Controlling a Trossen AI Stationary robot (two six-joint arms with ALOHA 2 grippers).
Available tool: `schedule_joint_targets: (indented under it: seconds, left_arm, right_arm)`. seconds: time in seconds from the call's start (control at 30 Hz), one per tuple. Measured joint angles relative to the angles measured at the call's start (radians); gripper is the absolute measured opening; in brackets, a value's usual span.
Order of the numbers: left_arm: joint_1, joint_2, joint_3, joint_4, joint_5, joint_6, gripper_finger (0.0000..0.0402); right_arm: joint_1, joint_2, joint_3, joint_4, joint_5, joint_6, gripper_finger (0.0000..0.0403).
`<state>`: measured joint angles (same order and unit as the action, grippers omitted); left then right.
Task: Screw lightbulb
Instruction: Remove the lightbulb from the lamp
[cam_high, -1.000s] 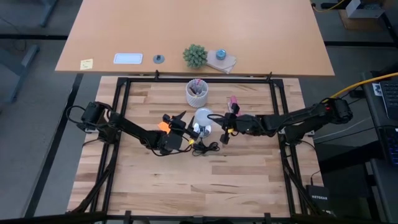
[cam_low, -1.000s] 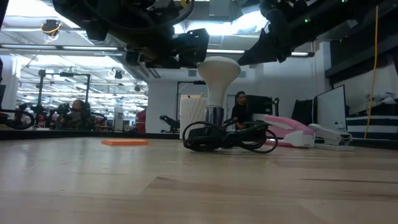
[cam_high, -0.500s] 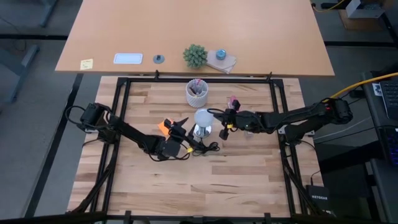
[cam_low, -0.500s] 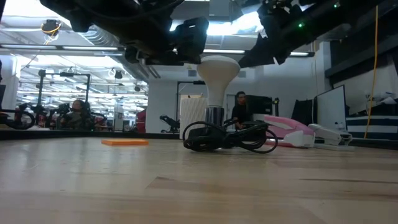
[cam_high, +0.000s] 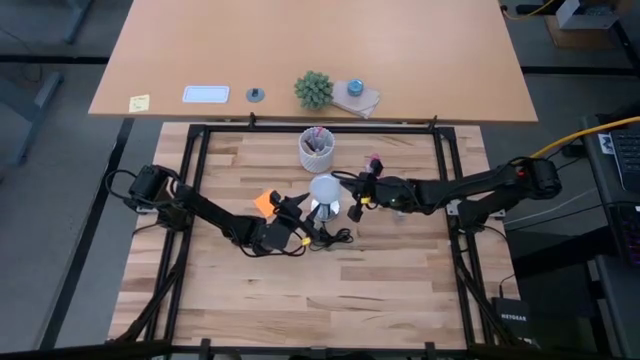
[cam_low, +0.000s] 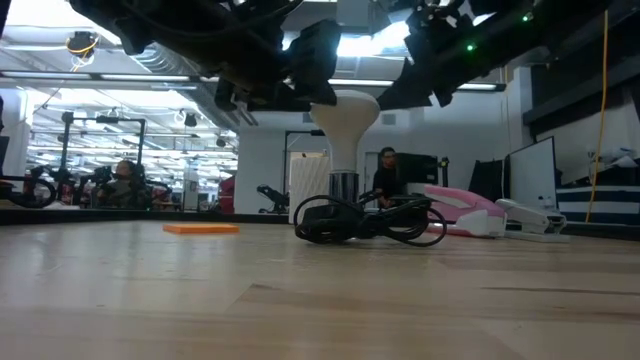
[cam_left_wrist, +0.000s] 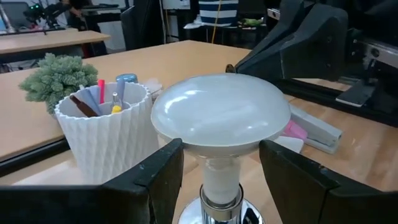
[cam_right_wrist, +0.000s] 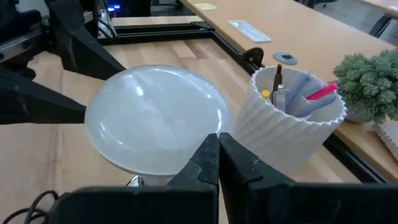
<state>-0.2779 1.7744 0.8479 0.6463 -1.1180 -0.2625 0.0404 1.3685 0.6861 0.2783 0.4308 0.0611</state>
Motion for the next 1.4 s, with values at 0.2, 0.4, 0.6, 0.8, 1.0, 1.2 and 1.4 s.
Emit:
schedule_joint_targets:
  seconds: [0.2,0.4,0.6,0.8,1.0,1.2,1.4]
  left_arm:
    - [0.007,0.000,0.000,-0.001,0.001,-0.013,0.0205]
    - [0.008,0.000,0.000,0.001,0.006,-0.013,0.0205]
    - [0.009,0.000,0.000,0.004,0.009,0.008,0.0205]
    - [-0.023,0.001,0.000,0.000,-0.069,0.035,0.0205]
    - [-0.053,0.001,0.001,0.005,-0.175,0.056,0.0205]
    - [-0.056,0.001,0.001,0.004,-0.194,0.056,0.0205]
    - [-0.070,0.001,0.001,0.002,-0.194,0.060,0.0205]
  right_arm:
    - [0.000,0.018,0.000,0.024,0.012,-0.015,0.0003]
    - [0.001,0.019,0.000,0.020,0.021,-0.015,0.0003]
    - [0.005,0.020,0.000,0.016,0.055,-0.015,0.0003]
    - [0.006,0.015,0.000,0.016,0.038,-0.015,0.0003]
    - [0.009,0.003,-0.004,-0.013,-0.018,-0.015,0.0003]
    - [0.008,-0.003,-0.003,-0.003,-0.042,-0.014,0.0003]
    - [0.008,-0.003,-0.003,0.001,-0.034,-0.014,0.0003]
